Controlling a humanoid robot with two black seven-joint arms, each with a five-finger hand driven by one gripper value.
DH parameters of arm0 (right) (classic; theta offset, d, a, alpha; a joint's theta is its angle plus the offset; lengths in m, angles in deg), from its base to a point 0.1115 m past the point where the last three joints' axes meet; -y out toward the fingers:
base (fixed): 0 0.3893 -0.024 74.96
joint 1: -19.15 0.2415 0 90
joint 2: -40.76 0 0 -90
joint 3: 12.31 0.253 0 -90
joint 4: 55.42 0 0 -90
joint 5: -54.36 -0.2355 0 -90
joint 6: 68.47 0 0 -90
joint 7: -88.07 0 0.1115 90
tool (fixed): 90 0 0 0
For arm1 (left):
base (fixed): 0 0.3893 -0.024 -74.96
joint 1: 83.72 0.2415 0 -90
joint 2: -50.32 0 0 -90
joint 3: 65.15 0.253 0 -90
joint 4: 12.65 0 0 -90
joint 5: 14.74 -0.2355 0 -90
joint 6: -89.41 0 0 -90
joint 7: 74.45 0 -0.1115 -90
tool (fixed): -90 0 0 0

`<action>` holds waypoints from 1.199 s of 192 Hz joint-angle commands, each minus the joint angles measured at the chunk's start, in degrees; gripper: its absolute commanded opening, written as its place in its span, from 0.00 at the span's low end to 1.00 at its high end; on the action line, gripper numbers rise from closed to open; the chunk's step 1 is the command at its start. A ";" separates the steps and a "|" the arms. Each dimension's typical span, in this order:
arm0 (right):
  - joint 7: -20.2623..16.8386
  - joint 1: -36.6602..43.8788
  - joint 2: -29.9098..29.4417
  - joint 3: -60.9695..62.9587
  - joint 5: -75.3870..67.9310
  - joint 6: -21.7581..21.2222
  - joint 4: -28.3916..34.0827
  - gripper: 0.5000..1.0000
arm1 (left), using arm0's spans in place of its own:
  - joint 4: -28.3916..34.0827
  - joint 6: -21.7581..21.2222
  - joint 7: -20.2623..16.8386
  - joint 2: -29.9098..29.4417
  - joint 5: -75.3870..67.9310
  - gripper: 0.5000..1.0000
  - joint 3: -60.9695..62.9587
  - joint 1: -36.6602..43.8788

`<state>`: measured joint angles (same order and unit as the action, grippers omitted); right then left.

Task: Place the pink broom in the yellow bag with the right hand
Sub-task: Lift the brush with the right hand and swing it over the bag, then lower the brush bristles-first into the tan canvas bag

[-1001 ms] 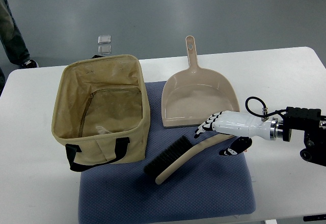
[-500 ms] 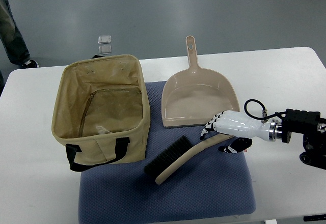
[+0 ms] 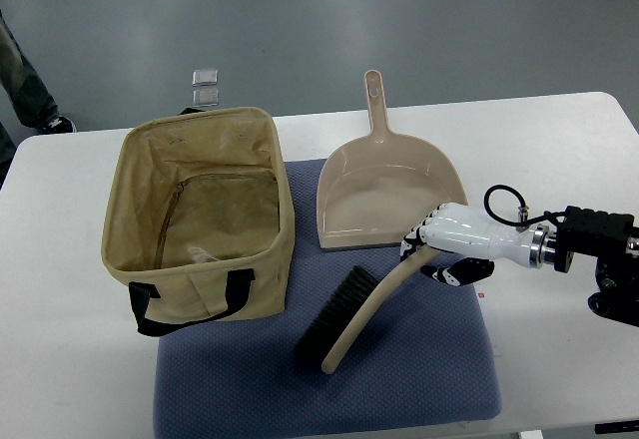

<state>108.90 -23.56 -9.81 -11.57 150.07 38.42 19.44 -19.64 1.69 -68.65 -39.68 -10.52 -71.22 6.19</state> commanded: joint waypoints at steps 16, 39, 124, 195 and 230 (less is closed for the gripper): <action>0.26 2.45 1.97 0.58 -0.70 1.57 -0.06 0.00 | 0.04 0.00 0.00 0.00 0.00 1.00 0.00 0.00; 0.79 4.83 3.91 1.37 -1.40 1.57 -0.06 0.00 | -0.04 0.00 0.00 0.00 0.00 1.00 0.00 0.00; 1.41 16.52 6.54 8.49 -7.55 -3.88 -2.69 0.00 | -0.04 0.00 0.00 0.00 0.00 1.00 0.00 0.00; 0.09 26.36 -1.46 8.93 -6.50 -5.55 -4.54 0.00 | 0.04 0.00 0.00 0.00 0.00 1.00 0.00 0.00; -0.70 28.91 -8.22 8.49 -4.92 -6.08 -7.09 0.00 | 0.04 0.00 0.00 0.00 0.00 1.00 0.00 0.00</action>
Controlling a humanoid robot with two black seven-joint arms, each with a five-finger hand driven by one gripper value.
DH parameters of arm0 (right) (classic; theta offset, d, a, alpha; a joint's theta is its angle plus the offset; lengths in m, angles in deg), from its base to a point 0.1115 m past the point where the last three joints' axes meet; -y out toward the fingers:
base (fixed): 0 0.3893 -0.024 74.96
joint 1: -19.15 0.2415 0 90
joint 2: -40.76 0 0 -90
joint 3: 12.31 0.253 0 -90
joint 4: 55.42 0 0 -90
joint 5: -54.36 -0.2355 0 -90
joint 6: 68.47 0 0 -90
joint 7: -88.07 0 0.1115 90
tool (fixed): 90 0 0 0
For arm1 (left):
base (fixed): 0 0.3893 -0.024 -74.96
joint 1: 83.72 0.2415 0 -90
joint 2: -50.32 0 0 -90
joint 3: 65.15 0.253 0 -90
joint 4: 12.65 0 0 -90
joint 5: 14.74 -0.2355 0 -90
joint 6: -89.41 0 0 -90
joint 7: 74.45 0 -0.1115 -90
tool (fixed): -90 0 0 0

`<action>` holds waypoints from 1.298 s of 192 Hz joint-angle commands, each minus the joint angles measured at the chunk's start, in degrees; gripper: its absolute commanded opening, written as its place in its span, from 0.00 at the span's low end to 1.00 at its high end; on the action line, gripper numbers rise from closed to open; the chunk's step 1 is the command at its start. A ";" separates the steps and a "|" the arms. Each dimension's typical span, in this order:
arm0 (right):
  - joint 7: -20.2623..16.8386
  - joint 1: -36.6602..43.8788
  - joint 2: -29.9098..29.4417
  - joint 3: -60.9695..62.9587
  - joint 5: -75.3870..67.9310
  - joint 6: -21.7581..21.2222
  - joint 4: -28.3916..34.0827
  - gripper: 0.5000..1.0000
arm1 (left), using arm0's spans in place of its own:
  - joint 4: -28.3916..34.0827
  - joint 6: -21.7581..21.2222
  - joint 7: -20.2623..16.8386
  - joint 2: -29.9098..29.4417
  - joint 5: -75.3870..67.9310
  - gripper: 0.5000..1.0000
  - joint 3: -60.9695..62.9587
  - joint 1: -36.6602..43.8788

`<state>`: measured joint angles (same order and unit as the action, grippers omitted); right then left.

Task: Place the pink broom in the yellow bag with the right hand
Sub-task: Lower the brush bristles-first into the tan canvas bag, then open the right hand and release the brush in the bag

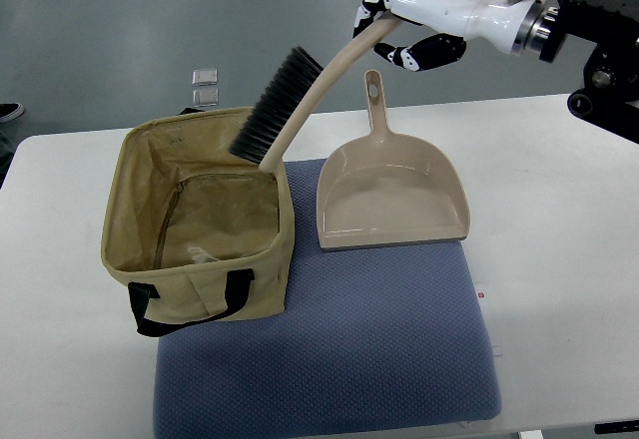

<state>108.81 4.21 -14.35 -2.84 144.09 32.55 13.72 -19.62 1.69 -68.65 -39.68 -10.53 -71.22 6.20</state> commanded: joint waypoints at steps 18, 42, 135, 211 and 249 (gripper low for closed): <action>-0.71 1.67 -7.02 -0.33 2.82 -0.12 -2.77 0.00 | 0.03 0.00 0.00 0.00 0.00 1.00 0.00 0.00; -0.71 1.58 -10.71 -0.33 4.14 -0.12 -4.00 0.00 | -0.06 0.00 0.00 0.00 0.00 1.00 0.00 0.00; -0.44 -0.44 -13.52 0.29 3.96 0.67 -4.71 0.63 | 0.03 0.00 0.00 0.00 0.00 1.00 0.00 0.00; -0.09 -1.93 -10.62 3.36 3.08 0.49 -3.83 0.72 | 0.03 0.00 0.00 0.00 0.00 1.00 0.00 0.00; 0.00 -9.67 -8.95 16.11 2.12 -3.55 -3.83 0.72 | -0.06 0.00 0.00 0.00 0.00 1.00 0.00 0.00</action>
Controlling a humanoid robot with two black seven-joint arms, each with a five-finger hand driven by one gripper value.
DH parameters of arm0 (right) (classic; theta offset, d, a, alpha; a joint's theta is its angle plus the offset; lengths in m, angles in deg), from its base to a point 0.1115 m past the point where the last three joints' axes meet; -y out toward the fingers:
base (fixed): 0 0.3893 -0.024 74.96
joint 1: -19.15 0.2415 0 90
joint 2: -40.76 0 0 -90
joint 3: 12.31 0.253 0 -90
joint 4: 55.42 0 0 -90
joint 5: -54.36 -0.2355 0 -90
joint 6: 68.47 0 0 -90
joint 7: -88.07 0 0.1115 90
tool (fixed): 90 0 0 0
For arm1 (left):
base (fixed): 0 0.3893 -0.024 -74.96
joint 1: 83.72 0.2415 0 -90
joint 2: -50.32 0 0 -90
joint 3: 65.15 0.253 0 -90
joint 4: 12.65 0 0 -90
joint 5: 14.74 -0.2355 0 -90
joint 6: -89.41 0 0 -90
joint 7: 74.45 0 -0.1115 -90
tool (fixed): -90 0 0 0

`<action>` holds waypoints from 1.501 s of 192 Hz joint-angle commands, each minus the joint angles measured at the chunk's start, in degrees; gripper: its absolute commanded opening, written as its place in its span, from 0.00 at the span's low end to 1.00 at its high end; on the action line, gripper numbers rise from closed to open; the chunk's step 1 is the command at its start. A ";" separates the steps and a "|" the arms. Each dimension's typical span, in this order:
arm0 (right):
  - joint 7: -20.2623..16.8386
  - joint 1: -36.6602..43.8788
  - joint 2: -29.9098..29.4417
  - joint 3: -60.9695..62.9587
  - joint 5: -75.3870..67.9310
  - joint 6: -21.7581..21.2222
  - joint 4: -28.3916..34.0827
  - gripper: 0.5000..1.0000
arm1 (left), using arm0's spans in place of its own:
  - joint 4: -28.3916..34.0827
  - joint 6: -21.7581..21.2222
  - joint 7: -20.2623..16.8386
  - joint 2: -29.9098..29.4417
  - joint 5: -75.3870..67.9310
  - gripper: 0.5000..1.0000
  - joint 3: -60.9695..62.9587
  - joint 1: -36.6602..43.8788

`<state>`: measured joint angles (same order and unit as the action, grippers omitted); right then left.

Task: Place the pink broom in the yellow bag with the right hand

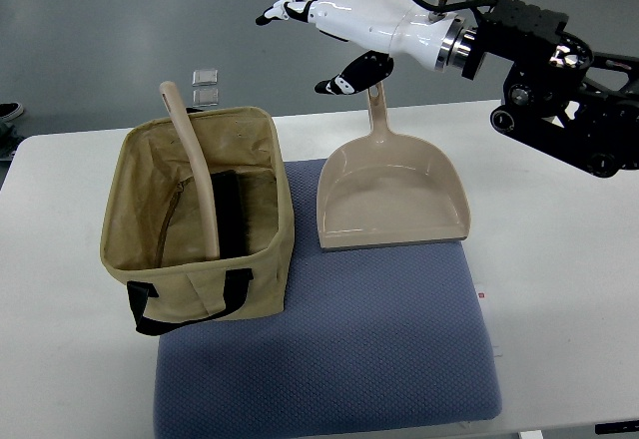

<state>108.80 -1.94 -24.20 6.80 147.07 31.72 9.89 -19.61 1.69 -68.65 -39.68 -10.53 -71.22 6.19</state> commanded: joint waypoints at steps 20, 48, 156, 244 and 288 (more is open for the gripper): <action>-0.51 -7.82 1.77 14.11 -8.94 -9.04 0.00 0.72 | 0.02 0.00 0.00 0.00 0.00 1.00 0.00 0.00; -1.66 -11.08 2.83 20.18 -24.16 -15.47 -0.97 0.72 | 0.02 0.00 0.00 0.00 0.00 1.00 0.00 0.00; -3.86 -22.15 3.71 21.85 -77.41 -15.64 -8.17 0.72 | 0.02 0.00 0.00 0.00 0.00 1.00 0.00 0.00; -3.24 -32.26 -2.01 29.15 -86.82 -15.99 -13.18 0.86 | 0.02 0.00 0.00 0.00 0.00 1.00 0.00 0.00; -3.24 -33.93 -3.33 29.23 -86.30 -15.47 -13.36 0.86 | 0.02 0.00 0.00 0.00 0.00 1.00 0.00 0.00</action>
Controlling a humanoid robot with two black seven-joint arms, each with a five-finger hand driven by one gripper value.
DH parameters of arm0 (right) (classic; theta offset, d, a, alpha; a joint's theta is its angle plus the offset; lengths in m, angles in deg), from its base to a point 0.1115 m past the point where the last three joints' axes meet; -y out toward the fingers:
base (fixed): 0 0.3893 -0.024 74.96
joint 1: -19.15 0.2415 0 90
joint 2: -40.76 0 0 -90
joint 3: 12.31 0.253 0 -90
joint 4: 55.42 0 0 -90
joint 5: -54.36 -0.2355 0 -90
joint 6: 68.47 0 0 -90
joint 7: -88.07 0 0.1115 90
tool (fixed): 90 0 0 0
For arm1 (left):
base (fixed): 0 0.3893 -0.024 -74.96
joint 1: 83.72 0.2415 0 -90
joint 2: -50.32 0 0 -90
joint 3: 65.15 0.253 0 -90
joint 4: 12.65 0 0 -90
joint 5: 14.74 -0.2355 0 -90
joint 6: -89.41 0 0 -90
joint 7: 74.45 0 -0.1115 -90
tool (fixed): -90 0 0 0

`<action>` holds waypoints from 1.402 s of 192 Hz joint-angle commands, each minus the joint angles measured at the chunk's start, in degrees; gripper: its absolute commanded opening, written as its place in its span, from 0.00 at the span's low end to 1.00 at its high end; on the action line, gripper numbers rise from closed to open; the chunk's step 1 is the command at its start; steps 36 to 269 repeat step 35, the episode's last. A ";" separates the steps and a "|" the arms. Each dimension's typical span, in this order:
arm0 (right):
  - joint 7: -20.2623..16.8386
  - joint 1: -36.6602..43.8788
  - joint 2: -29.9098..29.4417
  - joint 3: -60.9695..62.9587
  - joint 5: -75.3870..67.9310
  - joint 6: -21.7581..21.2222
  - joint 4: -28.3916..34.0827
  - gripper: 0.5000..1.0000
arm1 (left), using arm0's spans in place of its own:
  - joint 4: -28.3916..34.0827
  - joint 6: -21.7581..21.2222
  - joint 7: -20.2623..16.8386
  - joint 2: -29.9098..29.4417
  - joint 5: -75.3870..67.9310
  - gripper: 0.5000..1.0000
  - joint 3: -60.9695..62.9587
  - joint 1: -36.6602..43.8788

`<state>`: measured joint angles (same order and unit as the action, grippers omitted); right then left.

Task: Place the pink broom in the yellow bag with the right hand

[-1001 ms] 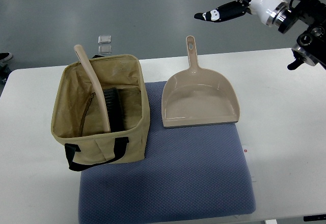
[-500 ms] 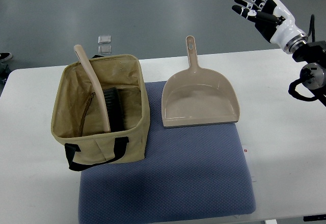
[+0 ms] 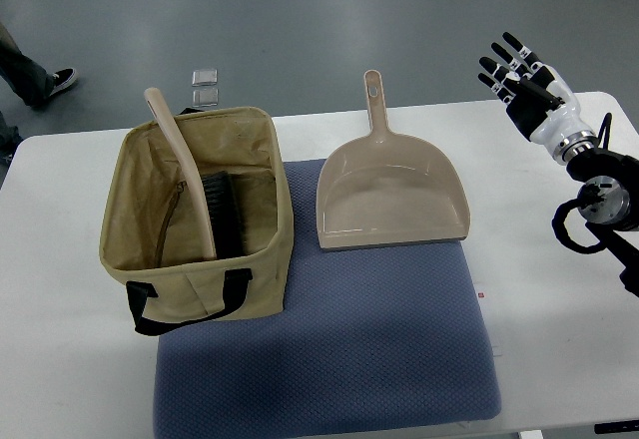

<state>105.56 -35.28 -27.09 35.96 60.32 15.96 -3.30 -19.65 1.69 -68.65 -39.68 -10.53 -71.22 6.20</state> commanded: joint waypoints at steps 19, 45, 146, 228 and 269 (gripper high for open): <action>0.00 -0.59 -0.43 0.08 0.63 0.30 -0.97 0.86 | -0.04 0.00 0.00 0.00 0.00 1.00 0.00 0.00; 0.00 -0.76 -0.70 0.08 0.63 0.30 -1.05 0.86 | 0.05 0.00 0.00 0.00 0.00 1.00 0.00 0.00; 0.00 -0.76 -0.70 0.08 0.63 0.30 -1.05 0.86 | 0.05 0.00 0.00 0.00 0.00 1.00 0.00 0.00; 0.00 -0.76 -0.70 0.08 0.63 0.30 -1.05 0.86 | 0.05 0.00 0.00 0.00 0.00 1.00 0.00 0.00; 0.00 -0.76 -0.70 0.08 0.63 0.30 -1.05 0.86 | 0.05 0.00 0.00 0.00 0.00 1.00 0.00 0.00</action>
